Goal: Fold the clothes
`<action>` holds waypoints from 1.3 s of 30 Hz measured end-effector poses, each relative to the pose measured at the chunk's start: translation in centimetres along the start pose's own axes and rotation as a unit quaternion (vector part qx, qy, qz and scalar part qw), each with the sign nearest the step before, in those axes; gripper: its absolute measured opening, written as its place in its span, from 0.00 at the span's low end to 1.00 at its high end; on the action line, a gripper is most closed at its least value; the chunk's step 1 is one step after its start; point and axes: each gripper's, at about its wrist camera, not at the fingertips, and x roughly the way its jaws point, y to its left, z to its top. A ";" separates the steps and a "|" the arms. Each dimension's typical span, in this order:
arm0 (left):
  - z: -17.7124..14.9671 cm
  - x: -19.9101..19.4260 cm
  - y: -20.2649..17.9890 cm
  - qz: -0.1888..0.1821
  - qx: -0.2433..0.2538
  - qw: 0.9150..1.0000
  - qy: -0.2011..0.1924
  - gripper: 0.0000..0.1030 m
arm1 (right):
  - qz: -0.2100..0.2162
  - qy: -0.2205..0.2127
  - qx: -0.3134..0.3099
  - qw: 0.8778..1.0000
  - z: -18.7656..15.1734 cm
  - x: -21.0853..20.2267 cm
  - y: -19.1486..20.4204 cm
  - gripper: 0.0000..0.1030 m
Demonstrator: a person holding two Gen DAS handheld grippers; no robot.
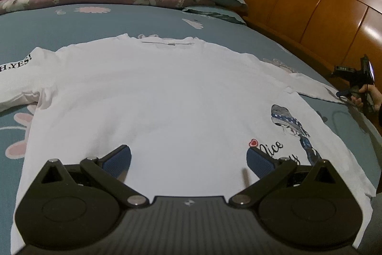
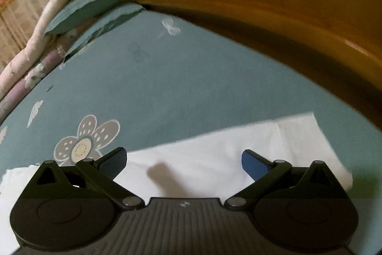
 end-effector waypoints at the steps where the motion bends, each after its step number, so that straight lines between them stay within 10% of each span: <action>1: 0.0 0.0 0.0 0.000 -0.001 1.000 -0.002 0.99 | -0.006 -0.001 -0.006 1.000 0.3 0.3 0.0 1.00; 8: 0.1 0.0 0.3 -0.005 -0.010 1.000 -0.006 0.99 | -0.047 0.000 -0.004 0.999 1.5 0.8 1.0 1.00; 13: 0.0 -0.2 0.4 -0.009 -0.011 1.000 -0.006 0.99 | 0.028 0.017 -0.041 0.999 -1.0 -2.2 4.0 1.00; 18: 0.0 -0.3 0.6 -0.013 -0.013 1.000 -0.006 0.99 | 0.008 0.036 -0.093 0.995 -1.5 -0.1 6.0 1.00; 28: 0.0 -0.2 0.6 -0.014 -0.015 1.000 -0.008 0.99 | 0.004 0.000 -0.029 1.000 0.8 2.0 3.7 1.00; 39: 0.0 -0.4 0.6 -0.015 -0.019 1.000 -0.006 0.99 | 0.013 0.061 -0.111 0.992 -5.8 -1.2 9.9 1.00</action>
